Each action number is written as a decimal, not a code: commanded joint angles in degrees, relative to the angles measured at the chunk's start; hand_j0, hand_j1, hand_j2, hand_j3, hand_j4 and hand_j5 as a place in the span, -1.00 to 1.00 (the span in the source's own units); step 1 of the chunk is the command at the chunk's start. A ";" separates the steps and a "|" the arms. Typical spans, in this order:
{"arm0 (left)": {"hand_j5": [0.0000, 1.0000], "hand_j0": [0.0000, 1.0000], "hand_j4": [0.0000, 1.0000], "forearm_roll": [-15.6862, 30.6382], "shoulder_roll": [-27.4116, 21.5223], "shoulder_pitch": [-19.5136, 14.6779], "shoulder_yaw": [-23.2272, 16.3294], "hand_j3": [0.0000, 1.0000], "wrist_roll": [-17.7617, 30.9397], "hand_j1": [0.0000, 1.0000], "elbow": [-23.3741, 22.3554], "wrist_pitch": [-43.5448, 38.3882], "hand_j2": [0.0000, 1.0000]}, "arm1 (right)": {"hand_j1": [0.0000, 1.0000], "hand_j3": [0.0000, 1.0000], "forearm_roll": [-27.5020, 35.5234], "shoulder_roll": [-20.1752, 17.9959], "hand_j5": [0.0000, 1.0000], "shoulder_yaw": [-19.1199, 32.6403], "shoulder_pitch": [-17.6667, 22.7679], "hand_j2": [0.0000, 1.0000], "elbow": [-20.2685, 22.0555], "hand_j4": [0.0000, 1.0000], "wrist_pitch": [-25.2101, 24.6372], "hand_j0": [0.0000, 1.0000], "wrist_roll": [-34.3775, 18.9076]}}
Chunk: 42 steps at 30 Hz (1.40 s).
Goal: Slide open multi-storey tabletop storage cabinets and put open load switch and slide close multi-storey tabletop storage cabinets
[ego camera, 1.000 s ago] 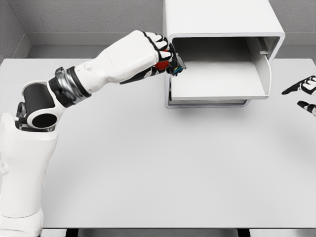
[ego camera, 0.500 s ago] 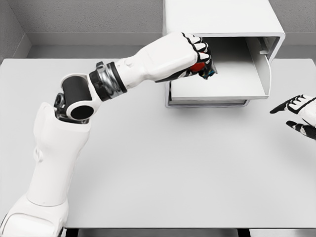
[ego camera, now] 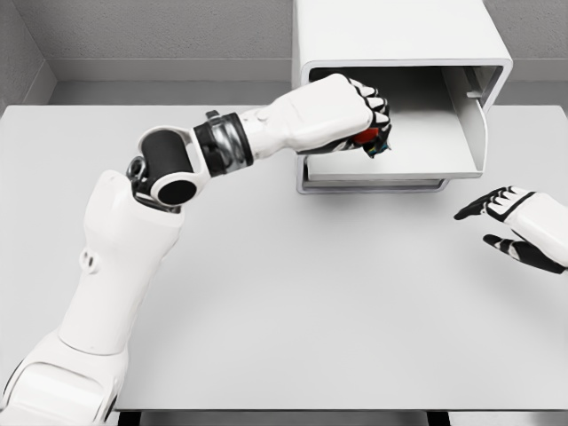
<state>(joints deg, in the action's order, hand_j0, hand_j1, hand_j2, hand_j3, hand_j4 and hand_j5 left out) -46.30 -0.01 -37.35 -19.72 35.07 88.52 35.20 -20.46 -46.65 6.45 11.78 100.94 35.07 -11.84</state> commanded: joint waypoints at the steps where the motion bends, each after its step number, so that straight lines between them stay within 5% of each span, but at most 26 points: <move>1: -0.28 -0.28 -0.28 -0.02 0.01 -0.09 -0.49 -0.28 -0.07 -0.28 -0.80 -0.20 -0.28 | 0.36 0.36 0.43 0.86 0.36 -0.03 0.00 0.36 0.23 0.36 -0.07 0.36 -0.11; 28: -0.23 -0.23 -0.23 -1.60 0.01 -3.60 -4.80 -0.23 -0.07 -0.23 -4.32 -0.20 -0.23 | 0.38 0.38 0.07 1.83 0.38 -0.73 -0.70 0.38 0.23 0.38 -0.07 0.38 -0.29; 42: 0.07 0.07 0.07 -1.69 0.01 -3.60 -4.71 0.07 -0.07 0.07 -4.50 -0.20 0.07 | 0.39 0.39 0.07 1.83 0.39 -0.73 -0.88 0.39 0.23 0.39 -0.07 0.39 -0.29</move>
<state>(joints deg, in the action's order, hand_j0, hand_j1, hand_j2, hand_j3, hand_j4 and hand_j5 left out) -48.31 0.00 -40.96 -24.51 35.05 84.02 35.19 -20.81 -44.76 5.70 10.90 101.14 35.07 -12.17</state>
